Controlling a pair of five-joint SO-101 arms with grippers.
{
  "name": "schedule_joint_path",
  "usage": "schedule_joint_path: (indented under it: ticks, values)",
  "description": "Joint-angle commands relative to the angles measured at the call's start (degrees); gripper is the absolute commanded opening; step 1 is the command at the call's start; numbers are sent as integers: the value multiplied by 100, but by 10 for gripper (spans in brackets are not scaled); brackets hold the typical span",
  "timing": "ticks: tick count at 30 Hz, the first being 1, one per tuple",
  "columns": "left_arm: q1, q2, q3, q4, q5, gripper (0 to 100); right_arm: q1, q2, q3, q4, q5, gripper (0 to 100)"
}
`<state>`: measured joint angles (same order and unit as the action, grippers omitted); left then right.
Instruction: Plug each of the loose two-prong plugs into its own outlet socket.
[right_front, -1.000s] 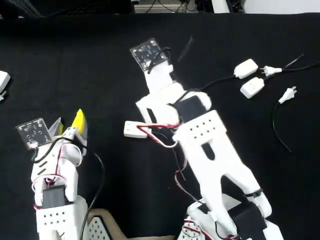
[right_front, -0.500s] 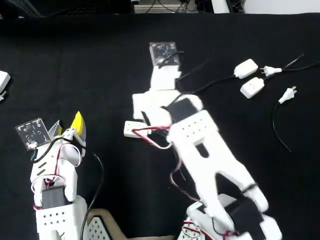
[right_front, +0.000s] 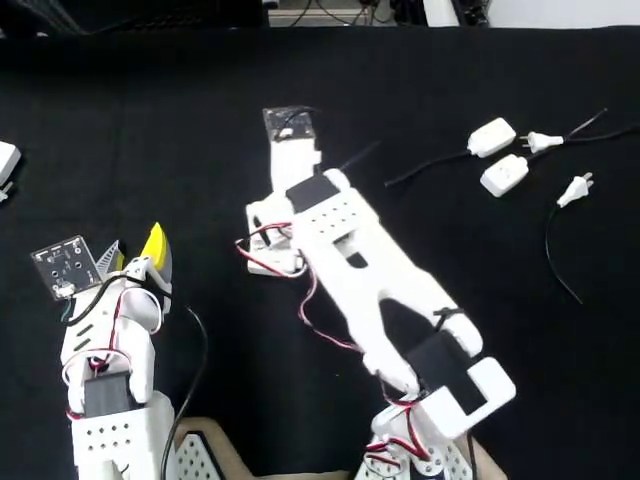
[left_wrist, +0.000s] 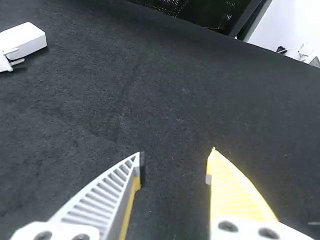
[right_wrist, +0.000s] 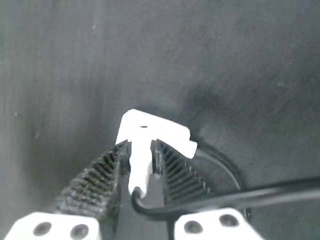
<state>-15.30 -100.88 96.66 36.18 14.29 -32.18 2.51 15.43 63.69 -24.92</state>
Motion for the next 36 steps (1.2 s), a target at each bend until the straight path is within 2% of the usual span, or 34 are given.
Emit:
schedule_joint_path:
  ticks: [1,8,12,15,24,36]
  values:
    - [-22,-26,92,18,35,224,-220,-426,-268,53,-26,13]
    - [-22,-26,92,26,35,224,-800,-1042,92,264,-70,12]
    - [-22,-26,92,26,35,224,-826,-1138,189,255,-563,12]
    - [-22,-26,92,26,35,224,-721,-1121,224,0,-519,12]
    - [-22,-26,92,26,35,224,-325,-1112,734,-765,-1820,13]
    - [-22,-26,92,18,35,224,-79,-989,875,-475,-1433,12]
